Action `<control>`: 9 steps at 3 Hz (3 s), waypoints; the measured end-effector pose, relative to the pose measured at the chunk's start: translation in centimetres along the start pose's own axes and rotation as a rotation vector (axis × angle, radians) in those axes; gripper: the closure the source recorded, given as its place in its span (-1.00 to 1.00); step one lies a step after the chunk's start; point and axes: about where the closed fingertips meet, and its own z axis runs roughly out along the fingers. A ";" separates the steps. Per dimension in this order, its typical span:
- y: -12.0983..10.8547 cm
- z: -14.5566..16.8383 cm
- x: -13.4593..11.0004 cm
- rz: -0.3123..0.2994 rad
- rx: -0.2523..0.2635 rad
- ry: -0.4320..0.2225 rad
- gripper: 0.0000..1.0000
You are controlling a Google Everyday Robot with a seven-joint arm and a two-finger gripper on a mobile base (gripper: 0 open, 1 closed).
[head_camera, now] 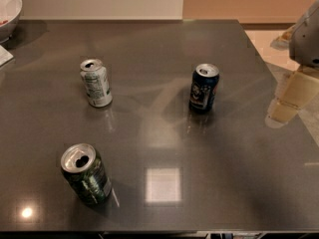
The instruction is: Pick pepsi can
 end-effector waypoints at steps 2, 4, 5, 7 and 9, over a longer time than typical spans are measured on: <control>-4.0 4.8 -1.7 0.085 -0.024 -0.143 -1.00; -5.1 8.9 -5.8 0.109 -0.095 -0.288 -1.00; -4.8 10.3 -7.8 0.102 -0.129 -0.337 -1.00; -4.8 12.8 -9.4 0.112 -0.169 -0.369 -0.65; -4.9 12.5 -9.8 0.109 -0.165 -0.375 0.28</control>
Offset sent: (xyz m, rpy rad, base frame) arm 0.0929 0.0210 -0.0509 0.2782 -0.0003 -0.0596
